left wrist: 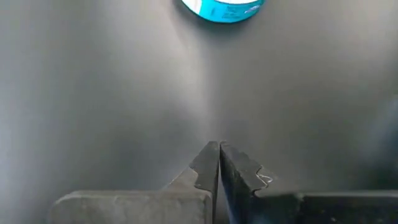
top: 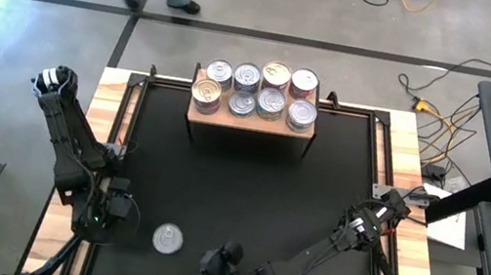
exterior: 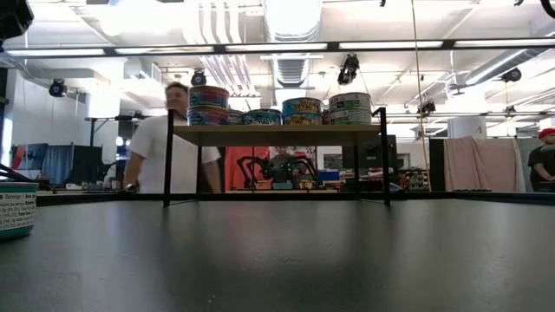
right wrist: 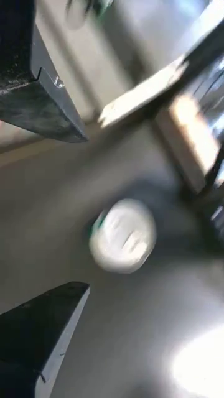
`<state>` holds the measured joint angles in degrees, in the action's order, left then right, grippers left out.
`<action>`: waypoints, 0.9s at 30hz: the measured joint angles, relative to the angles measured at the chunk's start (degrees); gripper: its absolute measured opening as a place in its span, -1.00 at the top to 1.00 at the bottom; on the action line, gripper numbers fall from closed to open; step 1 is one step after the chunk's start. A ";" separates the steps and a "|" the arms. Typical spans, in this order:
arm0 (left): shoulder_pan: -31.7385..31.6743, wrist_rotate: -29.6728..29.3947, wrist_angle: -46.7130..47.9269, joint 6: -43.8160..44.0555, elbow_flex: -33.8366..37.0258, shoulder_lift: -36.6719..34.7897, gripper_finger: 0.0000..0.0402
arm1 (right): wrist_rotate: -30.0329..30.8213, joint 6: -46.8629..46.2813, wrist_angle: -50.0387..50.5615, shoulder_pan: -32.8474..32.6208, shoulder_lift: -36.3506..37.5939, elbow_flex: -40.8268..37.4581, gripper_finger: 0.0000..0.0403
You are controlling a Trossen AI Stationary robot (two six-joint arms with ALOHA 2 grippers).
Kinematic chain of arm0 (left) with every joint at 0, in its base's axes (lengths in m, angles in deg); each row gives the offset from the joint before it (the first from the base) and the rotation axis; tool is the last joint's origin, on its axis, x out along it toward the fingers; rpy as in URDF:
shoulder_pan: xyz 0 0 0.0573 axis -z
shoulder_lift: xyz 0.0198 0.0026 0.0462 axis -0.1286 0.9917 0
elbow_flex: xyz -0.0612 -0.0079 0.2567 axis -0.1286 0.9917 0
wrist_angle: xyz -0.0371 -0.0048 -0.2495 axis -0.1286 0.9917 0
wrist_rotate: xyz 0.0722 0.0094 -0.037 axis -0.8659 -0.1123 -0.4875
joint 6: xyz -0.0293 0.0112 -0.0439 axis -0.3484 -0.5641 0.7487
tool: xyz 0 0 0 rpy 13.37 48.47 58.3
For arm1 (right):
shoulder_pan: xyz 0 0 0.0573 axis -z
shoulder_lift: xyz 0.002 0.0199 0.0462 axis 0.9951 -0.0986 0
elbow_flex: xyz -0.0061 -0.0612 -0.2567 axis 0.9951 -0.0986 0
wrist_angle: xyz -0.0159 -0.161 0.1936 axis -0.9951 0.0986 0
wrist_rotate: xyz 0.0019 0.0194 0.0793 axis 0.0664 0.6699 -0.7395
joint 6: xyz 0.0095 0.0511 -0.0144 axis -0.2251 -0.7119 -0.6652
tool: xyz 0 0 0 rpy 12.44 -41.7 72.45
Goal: Stack canned seafood by type on shelf
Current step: Stack the green-blue tuna can on top of the other green-blue tuna can on the shelf
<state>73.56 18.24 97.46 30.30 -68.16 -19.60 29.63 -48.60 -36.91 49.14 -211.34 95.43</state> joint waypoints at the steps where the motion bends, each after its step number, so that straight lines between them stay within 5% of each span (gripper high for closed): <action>1: 0.00 -0.05 -1.31 -0.01 0.70 0.61 1.00 | 0.02 -0.74 3.75 0.00 -0.12 -0.02 -0.87; 5: 0.04 -0.12 -9.31 -1.30 2.86 3.94 0.90 | 0.21 -4.09 13.15 0.30 -0.21 -0.02 -0.87; 12: 0.00 -2.86 -20.56 -3.44 4.02 11.68 0.47 | -0.43 -4.65 14.27 0.35 -0.18 -0.02 -0.87; 20: -0.61 -4.06 -26.20 1.86 -0.15 23.89 -0.06 | -15.64 -2.31 23.03 3.80 1.98 -0.02 -0.87; 27: -9.95 -4.89 -27.92 -0.31 -8.18 33.06 -0.17 | -19.04 9.47 34.79 4.70 2.91 -0.02 -0.87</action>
<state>63.61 13.36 69.54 30.00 -76.35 13.45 10.59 -39.12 -2.12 53.84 -208.43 95.41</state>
